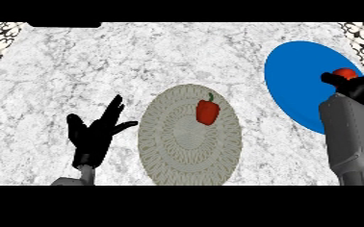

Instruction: Pick the tomato from the placemat and place it in the plate

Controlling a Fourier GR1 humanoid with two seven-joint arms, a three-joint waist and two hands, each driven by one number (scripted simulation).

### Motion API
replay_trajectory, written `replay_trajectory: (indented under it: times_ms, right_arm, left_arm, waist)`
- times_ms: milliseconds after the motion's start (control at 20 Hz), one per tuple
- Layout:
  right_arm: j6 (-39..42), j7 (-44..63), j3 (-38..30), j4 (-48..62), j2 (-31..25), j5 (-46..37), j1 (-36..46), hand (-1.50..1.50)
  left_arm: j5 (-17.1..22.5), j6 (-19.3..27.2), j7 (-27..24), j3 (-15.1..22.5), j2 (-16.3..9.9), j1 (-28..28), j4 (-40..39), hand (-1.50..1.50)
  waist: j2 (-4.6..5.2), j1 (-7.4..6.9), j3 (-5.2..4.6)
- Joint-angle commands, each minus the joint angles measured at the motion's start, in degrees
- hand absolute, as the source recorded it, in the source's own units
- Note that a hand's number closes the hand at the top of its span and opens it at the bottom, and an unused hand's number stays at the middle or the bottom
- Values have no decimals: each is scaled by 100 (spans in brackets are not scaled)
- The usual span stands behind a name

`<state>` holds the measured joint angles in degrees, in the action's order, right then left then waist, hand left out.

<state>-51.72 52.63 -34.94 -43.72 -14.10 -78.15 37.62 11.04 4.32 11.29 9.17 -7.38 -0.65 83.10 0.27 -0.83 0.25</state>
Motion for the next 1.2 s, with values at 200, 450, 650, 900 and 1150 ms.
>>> replay_trajectory:
  times_ms: [200, 450, 650, 900, 1150]
  right_arm:
    - [-756, -2533, 18, 271, -162, 2385, -127, -150]
    - [-1257, -3505, -37, -630, -97, 3442, -397, -150]
    - [-1277, -3907, -31, -1383, 290, 4260, -956, -150]
    - [-369, -4301, 392, -2940, 738, 5274, -1934, -150]
    - [-37, -4156, 993, -4274, 1368, 5256, -2904, -150]
  left_arm:
    - [-7, -5, 197, -308, -287, -166, -186, 0]
    - [-221, 162, -101, -42, -24, 179, -257, 0]
    - [-445, 384, 37, 108, 35, 292, -67, 0]
    - [-88, -13, -155, -226, -126, 284, -297, 0]
    - [-332, 287, 172, -91, -80, 275, 67, 0]
  waist:
    - [34, -31, 6]
    - [-14, 60, -6]
    - [-42, 101, -15]
    - [-55, 163, -24]
    - [-57, 146, -28]
